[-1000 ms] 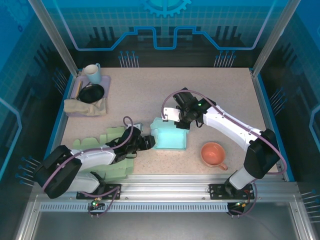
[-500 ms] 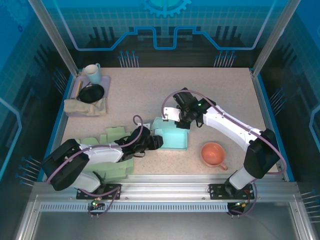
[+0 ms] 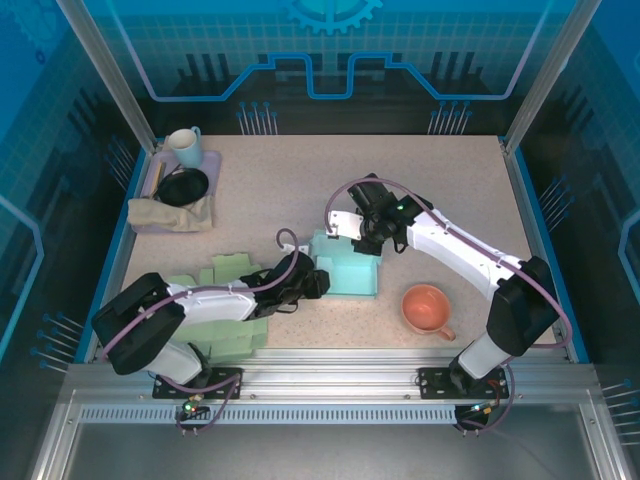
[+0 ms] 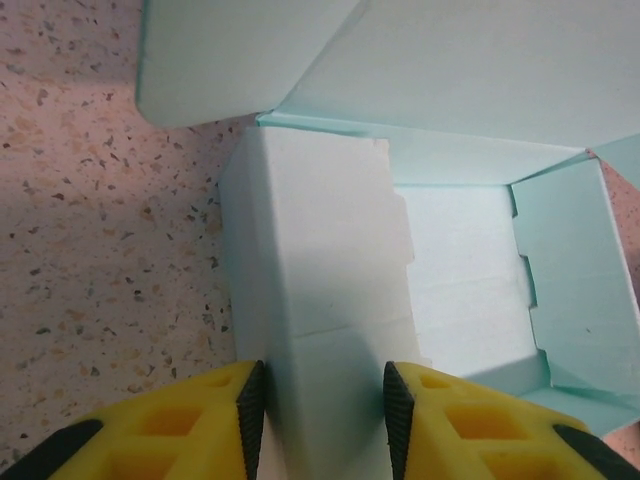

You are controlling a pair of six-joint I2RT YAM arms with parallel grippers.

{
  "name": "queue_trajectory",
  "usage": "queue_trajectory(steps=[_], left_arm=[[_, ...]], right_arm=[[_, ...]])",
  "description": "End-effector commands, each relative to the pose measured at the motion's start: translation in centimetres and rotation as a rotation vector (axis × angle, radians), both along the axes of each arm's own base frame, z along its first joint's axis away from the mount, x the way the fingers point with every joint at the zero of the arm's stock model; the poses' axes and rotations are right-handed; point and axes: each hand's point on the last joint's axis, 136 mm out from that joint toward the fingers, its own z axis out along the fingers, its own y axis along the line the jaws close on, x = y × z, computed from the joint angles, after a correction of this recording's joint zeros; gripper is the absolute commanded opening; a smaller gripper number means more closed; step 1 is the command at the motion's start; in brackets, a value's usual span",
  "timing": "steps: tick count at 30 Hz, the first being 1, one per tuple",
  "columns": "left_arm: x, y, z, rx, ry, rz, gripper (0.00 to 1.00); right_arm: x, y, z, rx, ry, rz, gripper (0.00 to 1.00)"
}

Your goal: Fold the paper box

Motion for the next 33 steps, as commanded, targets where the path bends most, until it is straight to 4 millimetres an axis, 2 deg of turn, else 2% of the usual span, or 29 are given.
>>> queue_trajectory(steps=[1, 6, 10, 14, 19, 27, 33], left_arm=[[0.5, -0.6, 0.7, 0.076, -0.041, -0.014, 0.38], [0.5, -0.6, 0.0, 0.156, -0.041, -0.016, 0.38], [0.4, -1.3, 0.5, 0.153, -0.058, -0.03, 0.38], [0.7, -0.8, 0.4, 0.267, -0.074, -0.021, 0.38], [1.0, 0.0, -1.0, 0.363, -0.064, -0.012, 0.36], [1.4, 3.6, -2.9, 0.594, -0.077, 0.032, 0.25], [1.8, 5.5, -3.0, 0.766, -0.095, 0.039, 0.13]], right_arm=[[0.1, -0.4, -1.2, -0.018, 0.036, -0.031, 0.03], [0.0, -0.5, -0.9, -0.014, 0.03, -0.032, 0.03], [0.0, -0.5, -0.9, -0.012, 0.028, -0.031, 0.03], [0.1, -0.5, -1.1, -0.017, 0.031, -0.035, 0.03], [0.1, -0.8, -1.2, -0.028, 0.029, -0.042, 0.03], [0.5, -1.4, -1.5, -0.066, 0.021, -0.064, 0.03], [0.8, -1.8, -1.8, -0.101, 0.02, -0.081, 0.03]])
